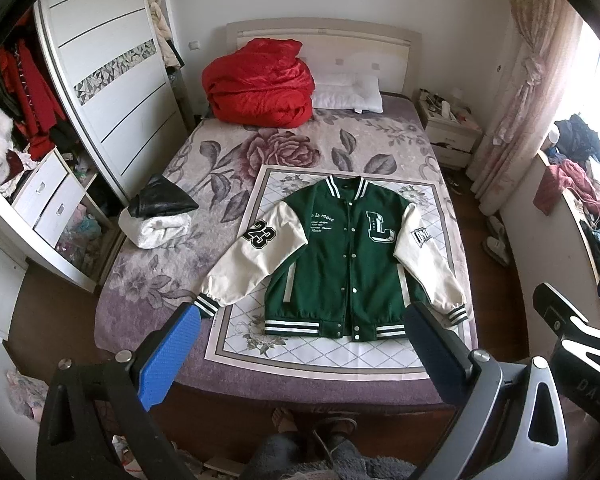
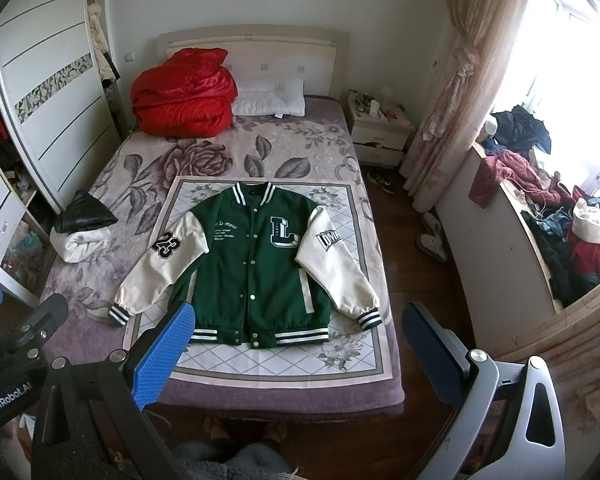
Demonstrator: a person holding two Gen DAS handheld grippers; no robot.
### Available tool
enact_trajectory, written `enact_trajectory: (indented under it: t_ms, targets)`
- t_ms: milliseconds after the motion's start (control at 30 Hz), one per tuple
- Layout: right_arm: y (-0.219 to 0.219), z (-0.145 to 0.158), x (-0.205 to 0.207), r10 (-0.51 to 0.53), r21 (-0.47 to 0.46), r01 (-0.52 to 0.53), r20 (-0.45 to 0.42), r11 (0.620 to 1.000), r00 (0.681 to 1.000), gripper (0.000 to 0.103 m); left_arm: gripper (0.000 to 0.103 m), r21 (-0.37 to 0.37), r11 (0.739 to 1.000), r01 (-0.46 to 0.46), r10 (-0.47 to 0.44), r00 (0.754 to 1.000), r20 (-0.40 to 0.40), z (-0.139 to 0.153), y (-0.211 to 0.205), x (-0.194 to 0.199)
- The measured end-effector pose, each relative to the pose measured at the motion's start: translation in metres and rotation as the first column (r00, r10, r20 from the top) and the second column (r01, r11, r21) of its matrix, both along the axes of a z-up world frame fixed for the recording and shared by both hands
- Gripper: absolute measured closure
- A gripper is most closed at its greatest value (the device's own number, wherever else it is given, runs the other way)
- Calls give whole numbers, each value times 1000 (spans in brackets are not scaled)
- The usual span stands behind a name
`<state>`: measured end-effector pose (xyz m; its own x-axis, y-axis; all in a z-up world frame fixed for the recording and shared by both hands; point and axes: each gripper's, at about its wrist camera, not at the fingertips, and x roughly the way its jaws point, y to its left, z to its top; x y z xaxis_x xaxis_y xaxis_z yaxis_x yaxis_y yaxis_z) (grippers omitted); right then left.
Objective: Fold large clothes
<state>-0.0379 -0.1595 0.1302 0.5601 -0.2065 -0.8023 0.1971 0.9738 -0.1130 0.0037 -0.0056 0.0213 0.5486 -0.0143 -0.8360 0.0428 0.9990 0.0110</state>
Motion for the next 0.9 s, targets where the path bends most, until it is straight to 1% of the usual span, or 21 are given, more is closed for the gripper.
enact_trajectory:
  t_ms: [133, 267, 333, 400, 500, 600, 633, 733, 767, 800, 833, 867, 900]
  targets:
    - [0, -1, 0, -1, 0, 1, -3, 1000, 1000, 0, 0, -2, 1000, 2, -2, 1000, -2, -1, 0, -1]
    - [2, 5, 5, -4, -7, 3, -8, 1000, 1000, 0, 0, -13, 1000, 5, -5, 1000, -13, -3, -1, 7]
    - [1, 4, 10, -11, -6, 11, -15, 1000, 1000, 0, 0, -11, 1000, 5, -5, 1000, -7, -13, 6, 16]
    - [-4, 5, 21, -29, -8, 29, -26, 1000, 999, 0, 0, 16, 1000, -5, 5, 1000, 10, -20, 7, 29]
    - [-14, -10, 44, -73, -9, 73, -21, 997, 997, 0, 0, 75, 997, -26, 22, 999, 45, -44, 13, 56]
    - [-33, -43, 71, -115, 21, 115, -19, 993, 993, 0, 0, 121, 992, -26, 21, 999, 43, -77, 17, 88]
    - [-45, -61, 81, -145, 42, 147, -27, 988, 989, 0, 0, 133, 991, -25, 21, 999, 35, -89, 18, 99]
    - [-78, -113, 106, -221, 88, 227, -75, 970, 972, 0, 0, 176, 984, -24, 26, 1000, -8, -138, 9, 137]
    - [-92, -136, 116, -240, 100, 250, -102, 963, 965, 3, 0, 189, 982, -25, 30, 999, -24, -150, 8, 147]
    - [-106, -160, 127, -246, 117, 262, -137, 958, 960, 12, 0, 199, 980, -25, 33, 999, -39, -169, 2, 158]
    - [-113, -183, 133, -247, 128, 268, -159, 955, 956, 17, 0, 217, 976, -29, 41, 998, -51, -190, -4, 168]
    - [-127, -212, 144, -257, 133, 285, -196, 949, 946, 20, 0, 232, 972, -32, 47, 997, -60, -204, -8, 176]
    - [-137, -238, 152, -263, 143, 299, -224, 943, 938, 20, 0, 247, 969, -31, 50, 996, -71, -225, -14, 185]
